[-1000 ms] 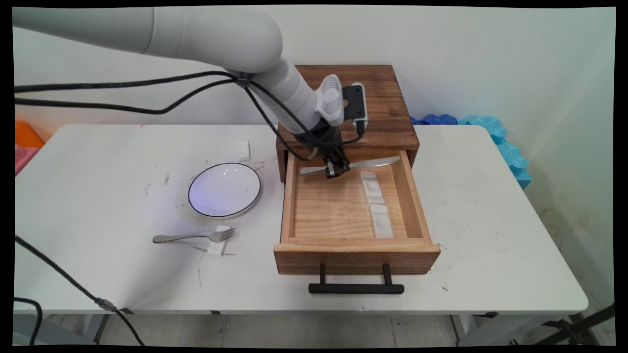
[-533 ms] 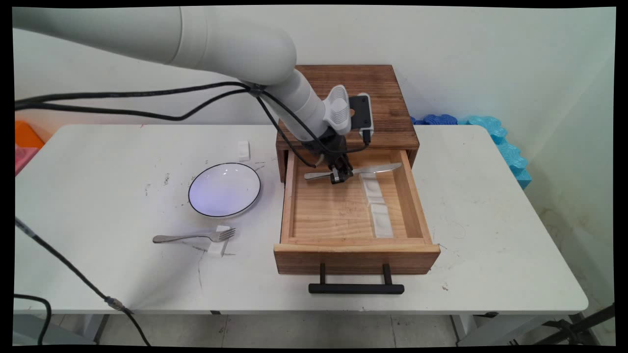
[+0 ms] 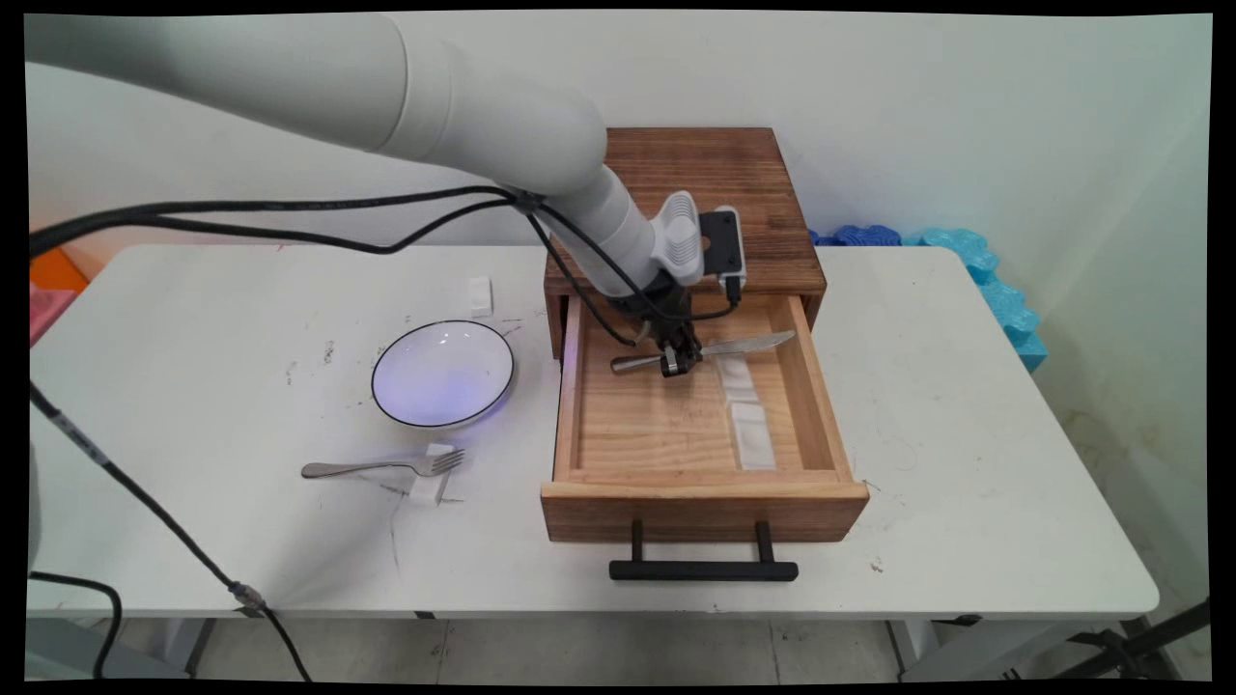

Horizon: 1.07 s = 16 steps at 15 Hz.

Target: Place the picked object into the drawer

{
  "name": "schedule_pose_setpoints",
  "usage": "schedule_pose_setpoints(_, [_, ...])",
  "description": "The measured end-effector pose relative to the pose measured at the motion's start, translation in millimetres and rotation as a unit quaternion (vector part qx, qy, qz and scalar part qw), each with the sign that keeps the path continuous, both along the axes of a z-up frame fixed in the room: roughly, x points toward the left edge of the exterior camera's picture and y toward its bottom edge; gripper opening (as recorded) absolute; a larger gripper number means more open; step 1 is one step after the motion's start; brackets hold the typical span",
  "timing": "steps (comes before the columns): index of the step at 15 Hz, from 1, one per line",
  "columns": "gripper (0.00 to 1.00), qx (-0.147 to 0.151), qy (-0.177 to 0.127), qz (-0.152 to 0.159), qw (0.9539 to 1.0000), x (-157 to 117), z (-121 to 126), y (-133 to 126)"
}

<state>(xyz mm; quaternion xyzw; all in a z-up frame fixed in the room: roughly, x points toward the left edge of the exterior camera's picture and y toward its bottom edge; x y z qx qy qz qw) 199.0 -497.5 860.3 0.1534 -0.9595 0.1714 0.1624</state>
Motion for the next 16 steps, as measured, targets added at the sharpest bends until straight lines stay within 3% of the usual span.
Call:
schedule_pose_setpoints(7, [0.0, 0.003, 0.002, 0.0, 1.0, -6.1, -14.6, -2.7])
schedule_pose_setpoints(8, [1.0, 0.004, 0.003, -0.002, 1.0, -8.3, -16.7, -3.0])
schedule_pose_setpoints(16, [1.0, 0.002, 0.007, -0.01, 0.9999, -13.1, -19.1, 0.4])
